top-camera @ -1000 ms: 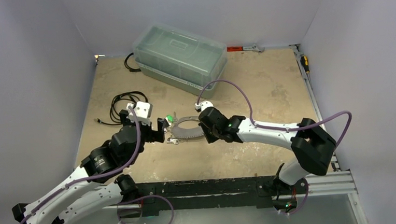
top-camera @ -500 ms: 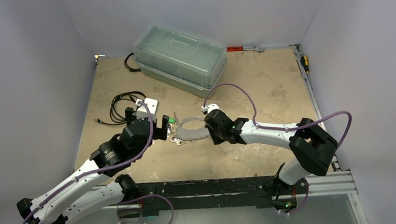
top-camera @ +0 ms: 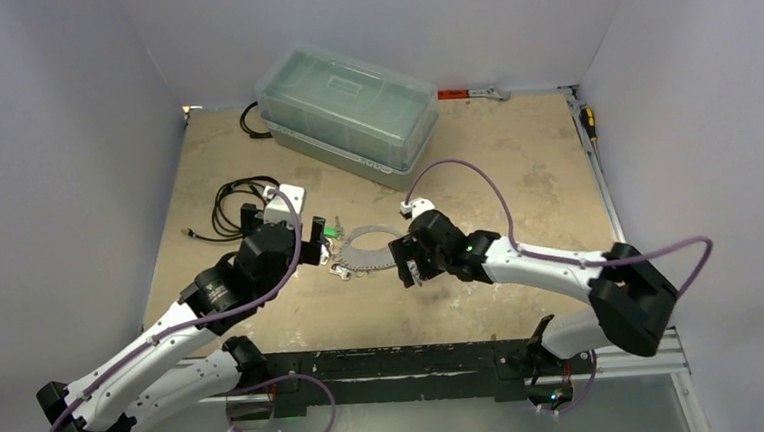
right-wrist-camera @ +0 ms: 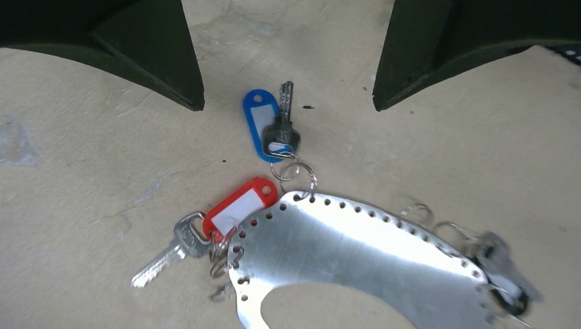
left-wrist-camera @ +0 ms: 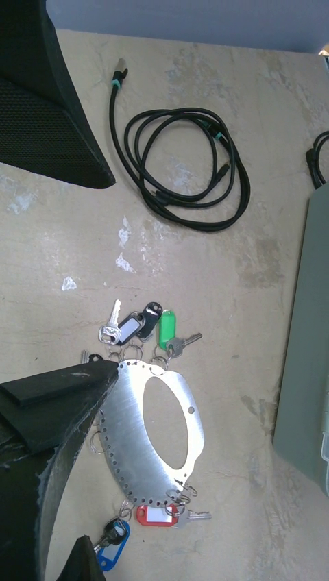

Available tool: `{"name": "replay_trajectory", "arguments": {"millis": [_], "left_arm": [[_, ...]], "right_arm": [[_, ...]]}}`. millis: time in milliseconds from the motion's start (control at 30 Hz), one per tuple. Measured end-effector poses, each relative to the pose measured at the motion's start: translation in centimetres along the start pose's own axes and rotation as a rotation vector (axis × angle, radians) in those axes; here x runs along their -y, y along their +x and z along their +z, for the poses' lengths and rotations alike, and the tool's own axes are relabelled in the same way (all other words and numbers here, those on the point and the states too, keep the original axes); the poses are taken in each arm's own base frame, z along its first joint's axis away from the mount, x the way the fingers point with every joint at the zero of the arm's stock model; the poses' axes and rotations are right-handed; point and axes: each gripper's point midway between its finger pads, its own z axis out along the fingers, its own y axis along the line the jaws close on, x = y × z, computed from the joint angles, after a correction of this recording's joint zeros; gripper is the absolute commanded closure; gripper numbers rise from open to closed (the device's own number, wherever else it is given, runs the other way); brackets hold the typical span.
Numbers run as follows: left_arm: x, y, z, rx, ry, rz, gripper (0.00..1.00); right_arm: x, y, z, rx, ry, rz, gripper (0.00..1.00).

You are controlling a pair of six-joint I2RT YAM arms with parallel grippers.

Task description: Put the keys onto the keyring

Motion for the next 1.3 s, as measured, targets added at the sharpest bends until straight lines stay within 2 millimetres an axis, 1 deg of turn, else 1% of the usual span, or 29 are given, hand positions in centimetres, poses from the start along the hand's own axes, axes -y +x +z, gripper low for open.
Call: {"name": "replay_trajectory", "arguments": {"millis": [167,233,367,467,567,633,700,767,833,867,933,1000,1067,1200,1300], "left_arm": [[-0.1,-0.2,0.2,0.005,-0.006,-0.004,0.03],[-0.1,0.0,0.4,-0.002,-0.015,0.002,0.01],[0.0,0.4,0.8,-0.024,-0.027,0.010,0.01],[0.1,0.2,0.8,-0.015,-0.024,-0.016,0.01],[0.3,-1.3,0.0,0.047,0.023,-0.084,0.01],[0.0,-2.8,-1.1,0.112,0.062,-0.149,0.01],[-1.0,-4.7,-2.6,0.200,0.080,-0.223,0.01],[-2.1,-6.3,-3.8,0.285,0.081,-0.283,0.01],[-3.6,-7.3,-4.9,0.365,0.052,-0.329,0.01],[-4.4,-7.4,-5.2,0.387,0.024,-0.343,0.01],[-5.5,-7.4,-5.1,0.395,-0.039,-0.352,0.01],[-6.2,-7.0,-4.7,0.378,-0.092,-0.336,0.01],[-6.5,-6.5,-4.2,0.354,-0.136,-0.322,0.01],[-6.7,-5.8,-3.5,0.328,-0.172,-0.296,0.01],[-6.8,-5.3,-3.1,0.314,-0.189,-0.272,0.01]], "right_arm": [[-0.8,-4.0,-4.2,0.173,-0.065,0.020,0.01],[-0.8,-5.6,-6.0,0.249,-0.078,0.025,0.01],[-0.8,-8.9,-10.0,0.430,-0.117,0.041,0.01],[-0.6,-10.6,-12.9,0.558,-0.148,0.060,0.01],[0.3,-12.1,-16.4,0.700,-0.160,0.104,0.01],[1.1,-12.9,-18.5,0.780,-0.153,0.148,0.01],[2.0,-13.7,-20.7,0.858,-0.143,0.205,0.01],[2.8,-14.0,-22.0,0.915,-0.135,0.253,0.01],[3.6,-14.0,-22.8,0.969,-0.131,0.296,0.01],[4.0,-14.0,-22.8,0.990,-0.125,0.316,0.01],[4.4,-13.9,-22.3,1.010,-0.107,0.334,0.01],[4.7,-14.0,-21.4,1.016,-0.083,0.339,0.01],[4.9,-14.3,-20.8,1.030,-0.057,0.332,0.01],[4.5,-16.1,-20.5,1.087,-0.038,0.304,0.01],[4.0,-17.5,-20.2,1.095,-0.020,0.284,0.01]]}}
